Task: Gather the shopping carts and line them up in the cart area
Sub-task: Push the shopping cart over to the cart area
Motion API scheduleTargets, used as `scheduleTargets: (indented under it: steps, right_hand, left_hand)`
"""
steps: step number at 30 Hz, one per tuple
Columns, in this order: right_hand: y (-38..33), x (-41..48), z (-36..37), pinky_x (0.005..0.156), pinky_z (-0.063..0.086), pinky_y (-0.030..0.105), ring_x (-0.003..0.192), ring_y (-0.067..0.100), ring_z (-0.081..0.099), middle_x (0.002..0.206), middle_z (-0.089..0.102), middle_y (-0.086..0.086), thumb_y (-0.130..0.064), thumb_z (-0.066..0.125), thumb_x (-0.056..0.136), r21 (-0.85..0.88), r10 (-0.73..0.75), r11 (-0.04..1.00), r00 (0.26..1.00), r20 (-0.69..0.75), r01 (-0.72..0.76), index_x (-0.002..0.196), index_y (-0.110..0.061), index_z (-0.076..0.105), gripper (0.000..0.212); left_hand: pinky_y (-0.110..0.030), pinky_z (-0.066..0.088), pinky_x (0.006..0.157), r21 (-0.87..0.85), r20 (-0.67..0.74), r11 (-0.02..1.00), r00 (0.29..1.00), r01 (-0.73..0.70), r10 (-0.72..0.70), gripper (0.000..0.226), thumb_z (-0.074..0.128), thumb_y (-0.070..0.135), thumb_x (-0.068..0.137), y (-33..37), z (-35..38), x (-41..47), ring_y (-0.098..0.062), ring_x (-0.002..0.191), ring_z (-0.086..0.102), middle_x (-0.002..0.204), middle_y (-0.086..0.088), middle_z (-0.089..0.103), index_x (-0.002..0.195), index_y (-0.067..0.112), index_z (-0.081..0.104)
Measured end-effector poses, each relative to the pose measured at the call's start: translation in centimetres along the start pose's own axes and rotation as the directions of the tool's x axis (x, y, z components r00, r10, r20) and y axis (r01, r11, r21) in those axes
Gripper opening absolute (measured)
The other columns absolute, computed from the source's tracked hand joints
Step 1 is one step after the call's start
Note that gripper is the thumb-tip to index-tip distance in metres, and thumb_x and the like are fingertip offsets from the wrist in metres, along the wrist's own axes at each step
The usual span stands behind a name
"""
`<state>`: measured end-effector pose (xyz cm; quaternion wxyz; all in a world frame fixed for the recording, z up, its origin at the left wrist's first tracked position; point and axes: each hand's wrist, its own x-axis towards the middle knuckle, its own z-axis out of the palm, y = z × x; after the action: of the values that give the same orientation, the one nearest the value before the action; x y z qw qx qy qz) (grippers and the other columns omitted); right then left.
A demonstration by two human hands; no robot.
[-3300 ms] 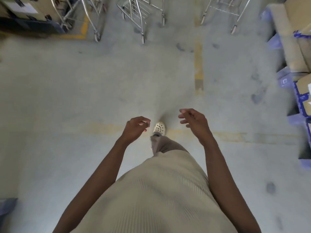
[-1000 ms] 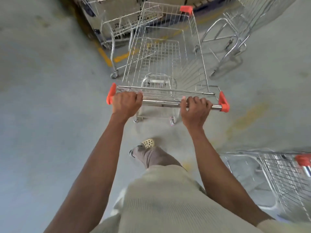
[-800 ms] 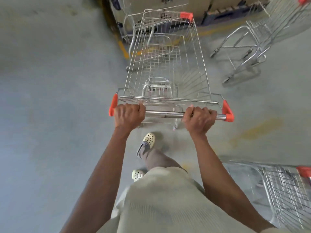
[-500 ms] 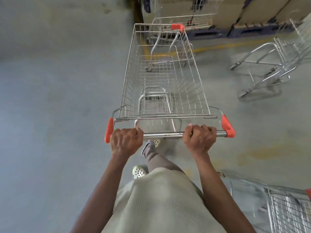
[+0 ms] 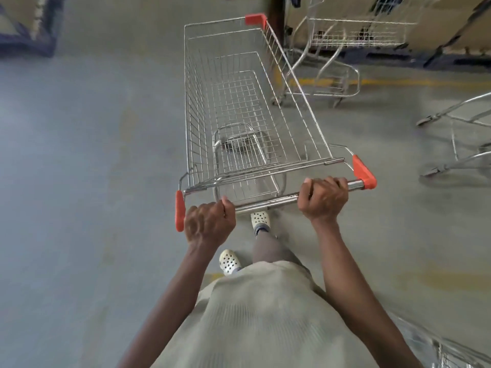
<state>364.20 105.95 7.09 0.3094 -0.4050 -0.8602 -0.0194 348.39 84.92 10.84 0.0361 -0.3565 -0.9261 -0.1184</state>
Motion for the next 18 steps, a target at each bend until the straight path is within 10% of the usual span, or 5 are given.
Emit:
scheduleTargets:
  steps: [18]
  right_hand:
    - [-6.7, 20.0, 16.0, 0.066, 0.038, 0.036, 0.052, 0.027, 0.051, 0.049, 0.055, 0.000, -0.020, 0.053, 0.090, 0.201, -0.176, 0.965, 0.984, 0.017, 0.169, 0.051, -0.015, 0.058, 0.040]
  left_hand:
    - [-0.032, 0.049, 0.053, 0.029, -0.154, 0.958, 0.948, 0.285, -0.278, 0.057, 0.041, 0.028, 0.093, -3.6, 3.2, 19.3, -0.033, 0.038, 0.056, 0.043, -0.011, 0.058, 0.043, 0.007, 0.060]
